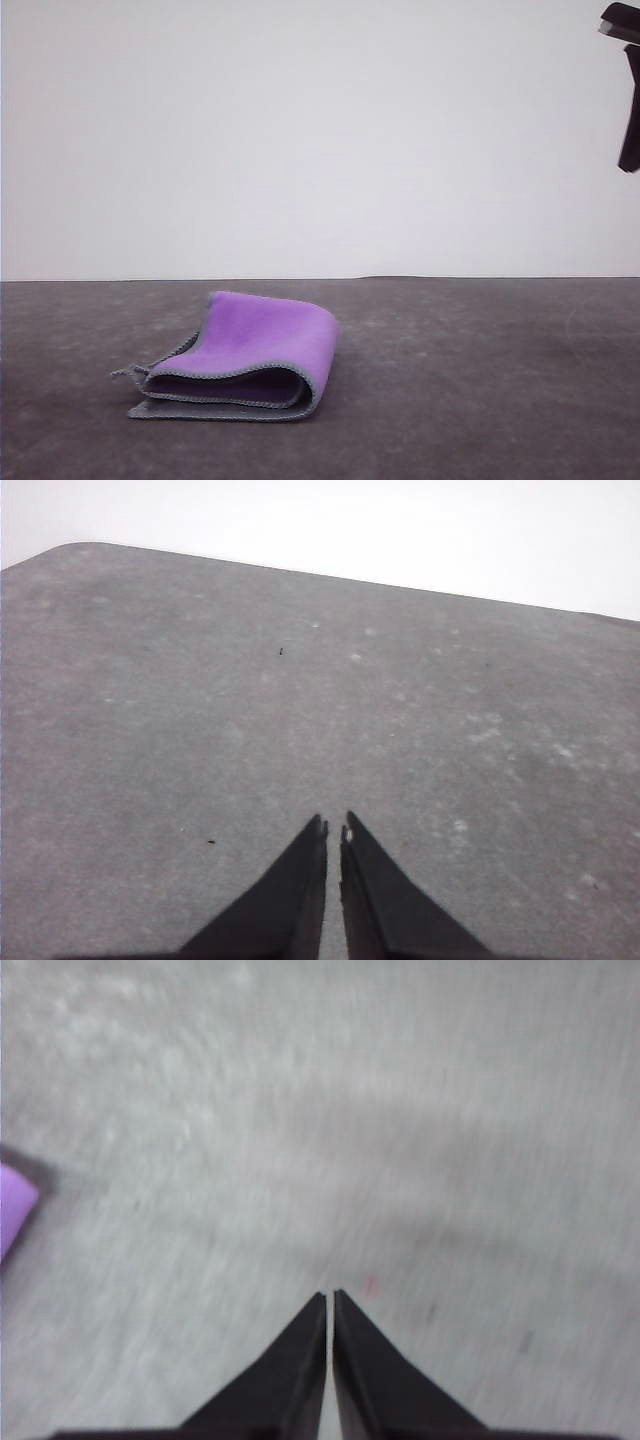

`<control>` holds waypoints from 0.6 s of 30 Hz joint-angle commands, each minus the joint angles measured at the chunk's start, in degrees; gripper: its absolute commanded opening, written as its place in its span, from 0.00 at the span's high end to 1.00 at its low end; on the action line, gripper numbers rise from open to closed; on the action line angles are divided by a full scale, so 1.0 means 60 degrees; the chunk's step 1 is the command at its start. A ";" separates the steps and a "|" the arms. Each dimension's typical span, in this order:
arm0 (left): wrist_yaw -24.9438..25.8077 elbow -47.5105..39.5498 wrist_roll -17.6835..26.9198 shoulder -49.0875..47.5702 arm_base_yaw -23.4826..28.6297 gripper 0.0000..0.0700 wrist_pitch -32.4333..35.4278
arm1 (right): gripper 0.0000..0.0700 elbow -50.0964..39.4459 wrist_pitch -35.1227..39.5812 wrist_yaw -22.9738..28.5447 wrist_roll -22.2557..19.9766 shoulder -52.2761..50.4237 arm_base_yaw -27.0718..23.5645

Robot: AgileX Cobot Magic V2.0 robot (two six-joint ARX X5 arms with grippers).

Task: Fold clothes

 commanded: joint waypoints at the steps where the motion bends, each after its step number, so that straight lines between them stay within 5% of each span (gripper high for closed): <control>1: 0.0047 -0.0182 -0.0076 0.0000 0.0018 0.98 -0.0037 | 0.99 0.0138 0.0164 0.0010 -0.0361 -0.0114 0.0015; 8: 0.0047 -0.0182 -0.0076 0.0000 0.0018 0.98 -0.0037 | 0.99 -0.0166 0.0536 0.0054 -0.0979 -0.1382 -0.0066; 18: 0.0047 -0.0182 -0.0076 0.0000 0.0018 0.98 -0.0037 | 0.99 -0.4018 0.4104 0.0067 -0.1078 -0.4772 -0.0435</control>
